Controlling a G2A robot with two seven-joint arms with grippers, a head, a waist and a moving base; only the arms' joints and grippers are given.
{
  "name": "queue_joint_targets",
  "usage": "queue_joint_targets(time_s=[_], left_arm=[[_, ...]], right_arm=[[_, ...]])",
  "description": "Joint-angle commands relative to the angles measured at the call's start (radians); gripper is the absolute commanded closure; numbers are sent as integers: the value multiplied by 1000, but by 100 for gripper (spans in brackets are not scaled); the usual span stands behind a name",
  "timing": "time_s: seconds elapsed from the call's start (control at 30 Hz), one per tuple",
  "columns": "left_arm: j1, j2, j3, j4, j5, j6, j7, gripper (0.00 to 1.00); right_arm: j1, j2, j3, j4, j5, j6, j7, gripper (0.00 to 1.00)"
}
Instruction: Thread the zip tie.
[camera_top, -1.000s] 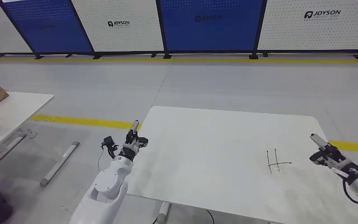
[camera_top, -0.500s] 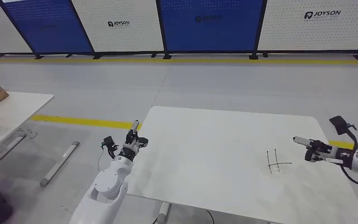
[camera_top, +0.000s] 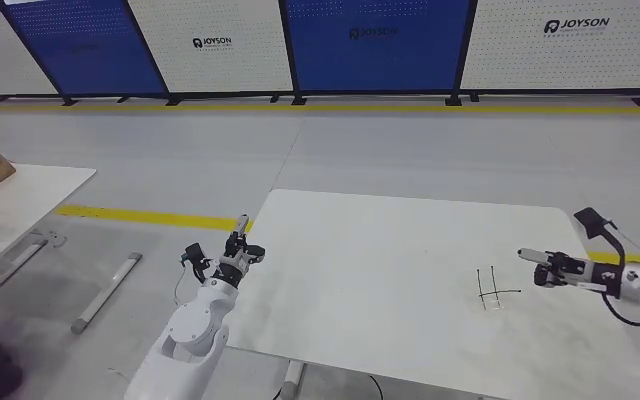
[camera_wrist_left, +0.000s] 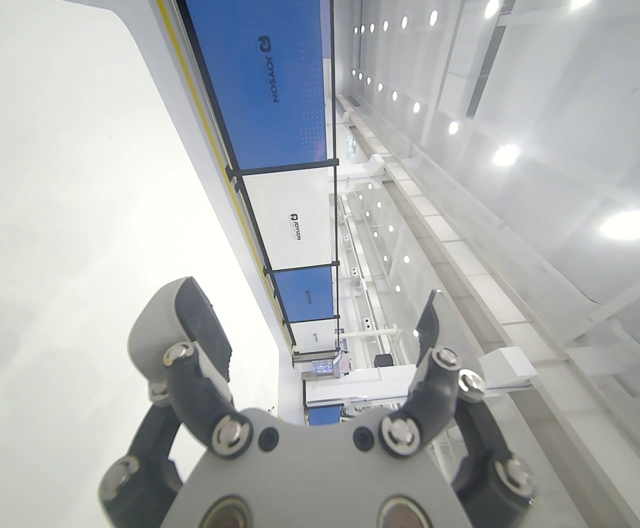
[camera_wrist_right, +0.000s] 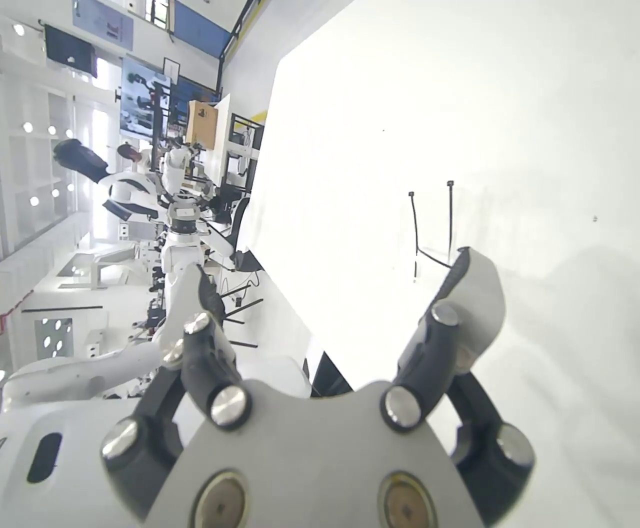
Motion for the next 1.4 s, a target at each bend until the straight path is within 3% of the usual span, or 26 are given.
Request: queue_joint_targets(time_s=[0.0,0.13,0.27,0.33,0.8,0.87,1.1,1.23,1.37], left_arm=[[0,0,0,0,0,0,0,0],[0,0,0,0,0,0,0,0],[0,0,0,0,0,0,0,0],[0,0,0,0,0,0,0,0],[0,0,0,0,0,0,0,0],[0,0,0,0,0,0,0,0],[0,0,0,0,0,0,0,0],[0,0,0,0,0,0,0,0],[0,0,0,0,0,0,0,0]], right_arm=[[44,27,-77,61,62,-48,0,0],[118,70,-249,155,209,-109,0,0],[211,93,-429,276,322,-94,0,0],[243,94,-488,317,372,-82,0,0],[243,94,-488,317,372,-82,0,0],[230,94,-489,308,362,-128,-9,0],[203,105,-424,346,376,-135,0,0],[214,91,-436,397,365,-135,0,0],[251,53,-493,481,341,-135,-17,0]])
